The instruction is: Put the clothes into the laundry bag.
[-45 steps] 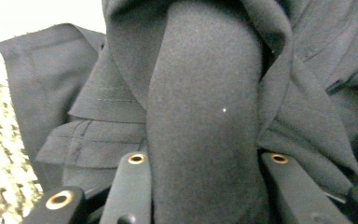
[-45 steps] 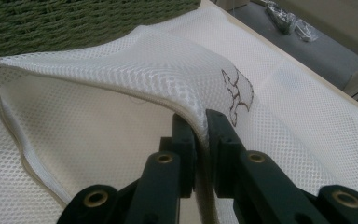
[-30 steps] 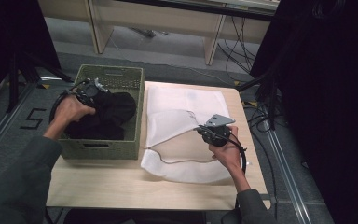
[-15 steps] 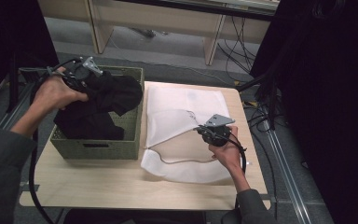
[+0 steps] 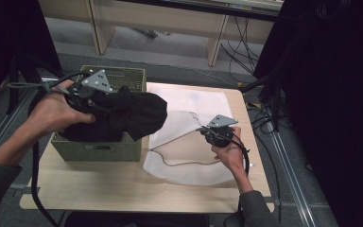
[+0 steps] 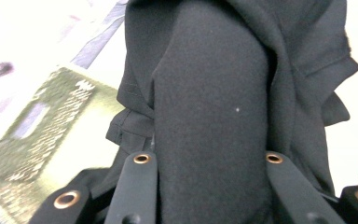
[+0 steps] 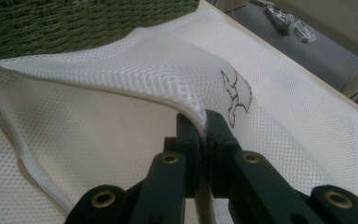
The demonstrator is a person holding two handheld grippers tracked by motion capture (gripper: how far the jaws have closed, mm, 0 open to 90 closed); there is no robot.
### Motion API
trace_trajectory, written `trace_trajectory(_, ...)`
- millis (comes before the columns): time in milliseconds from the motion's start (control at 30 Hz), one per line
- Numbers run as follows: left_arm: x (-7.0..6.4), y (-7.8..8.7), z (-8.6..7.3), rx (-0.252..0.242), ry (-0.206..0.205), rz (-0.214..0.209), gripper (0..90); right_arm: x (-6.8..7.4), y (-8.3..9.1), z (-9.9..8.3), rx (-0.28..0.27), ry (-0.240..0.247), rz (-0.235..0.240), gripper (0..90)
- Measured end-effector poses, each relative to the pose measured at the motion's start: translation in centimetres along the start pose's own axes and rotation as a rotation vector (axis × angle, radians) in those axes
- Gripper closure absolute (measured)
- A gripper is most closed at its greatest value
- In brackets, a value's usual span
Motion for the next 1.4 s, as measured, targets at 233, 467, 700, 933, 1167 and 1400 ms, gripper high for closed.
trace_trajectory(233, -3.4, -0.8, 1.5, -0.034, -0.071, -0.076, 70.8, -0.2, -0.3, 0.2, -0.008, -0.022, 0.000, 86.9)
trace_trajectory(467, -6.1, -3.0, 3.0, -0.040, -0.109, -0.187, 70.8, -0.3, -0.3, 0.3, -0.013, -0.034, 0.003, 86.9)
trace_trajectory(700, -8.2, -7.0, 4.4, -0.016, -0.129, -0.272, 70.8, -0.5, -0.2, 0.3, -0.025, -0.041, 0.002, 86.9)
trace_trajectory(933, -10.0, -11.6, 5.2, 0.030, -0.119, -0.330, 70.7, -0.9, 0.3, 0.4, -0.020, -0.045, 0.013, 86.9)
trace_trajectory(1167, -10.1, -15.4, 5.1, 0.090, -0.113, -0.309, 70.6, -1.0, 0.8, 0.8, -0.046, -0.033, 0.012, 87.0)
trace_trajectory(1400, -9.3, -18.2, 4.8, 0.173, -0.131, -0.205, 70.2, -0.7, 1.2, 1.2, -0.058, -0.030, 0.014, 87.1)
Point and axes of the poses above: each handheld gripper's, and its own axes: y roughly backward along the jaws, z roughly out of its top, x roughly to its left, the point moved 2 cm from there along -y, roughly forward along the jaws, and after that the axes turned 1 degree about -y, right-handed, at the moved point
